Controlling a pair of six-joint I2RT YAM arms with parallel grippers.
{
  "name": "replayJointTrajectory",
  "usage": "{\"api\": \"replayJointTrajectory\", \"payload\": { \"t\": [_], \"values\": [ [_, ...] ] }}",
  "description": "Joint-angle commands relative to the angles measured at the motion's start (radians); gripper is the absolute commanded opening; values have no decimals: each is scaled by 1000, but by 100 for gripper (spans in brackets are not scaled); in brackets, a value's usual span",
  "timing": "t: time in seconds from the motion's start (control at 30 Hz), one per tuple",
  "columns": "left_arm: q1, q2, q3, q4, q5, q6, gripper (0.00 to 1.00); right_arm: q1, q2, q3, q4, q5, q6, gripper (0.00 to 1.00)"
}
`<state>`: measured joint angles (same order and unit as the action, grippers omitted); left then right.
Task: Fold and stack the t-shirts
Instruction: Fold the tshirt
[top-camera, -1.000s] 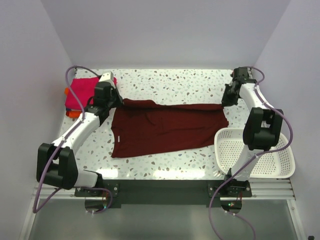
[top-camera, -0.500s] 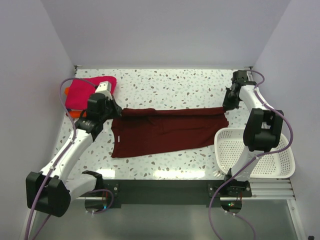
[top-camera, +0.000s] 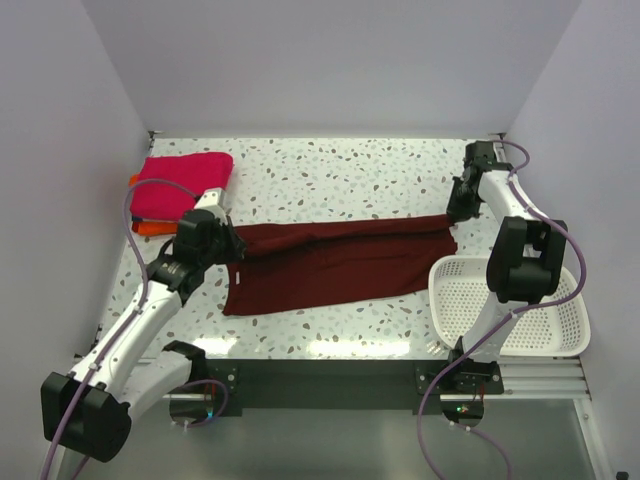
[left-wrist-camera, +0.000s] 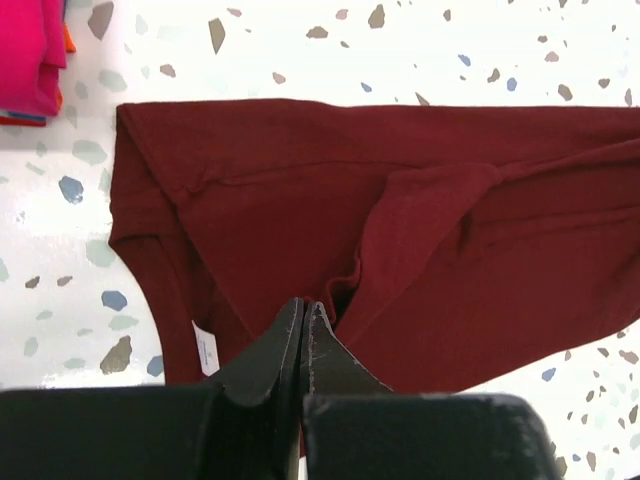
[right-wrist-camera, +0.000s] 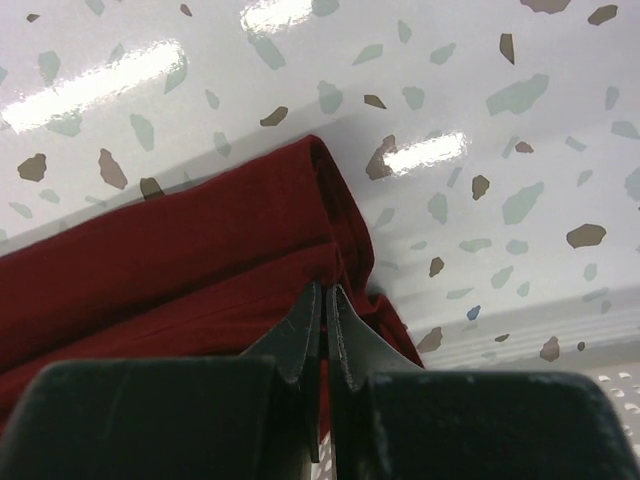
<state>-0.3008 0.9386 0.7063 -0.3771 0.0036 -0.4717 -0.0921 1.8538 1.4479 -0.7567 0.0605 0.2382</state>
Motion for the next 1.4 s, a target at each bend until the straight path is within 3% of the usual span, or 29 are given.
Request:
{"api": "replayJointTrajectory", "payload": {
  "t": [0.0, 0.37, 0.47, 0.5, 0.57, 0.6, 0.7, 0.93, 1.13, 1.37],
  "values": [
    [-12, -20, -8, -23, -2, -18, 0, -6, -57, -21, -18, 74, -22, 0],
    [-32, -44, -30, -101, -48, -22, 0, -5, -54, -80, -58, 147, 9, 0],
    [-34, -50, -7, -140, -54, -36, 46, -6, -38, -63, -99, 189, 16, 21],
    [-34, -57, 1, -146, -65, -48, 65, -5, -42, -51, -107, 197, 18, 35],
    [-34, -75, 34, -154, -80, -64, 79, -5, -71, -43, -110, 200, 19, 45],
    [-34, -72, 47, -138, -99, -68, 82, -5, -83, -32, -102, 200, 21, 52],
    [-34, 1, 91, -96, -99, -68, 85, -5, -131, -17, -55, 118, 16, 56],
    [-34, 339, 221, 13, -132, -84, 87, 14, -102, 45, 14, -53, -17, 56],
    [-32, 581, 340, 26, -94, -116, 88, 17, -13, 54, 45, -209, -13, 40],
    [-32, 715, 355, 26, -33, -134, 89, 17, 132, 85, -32, -217, 26, 24]
  ]
}}
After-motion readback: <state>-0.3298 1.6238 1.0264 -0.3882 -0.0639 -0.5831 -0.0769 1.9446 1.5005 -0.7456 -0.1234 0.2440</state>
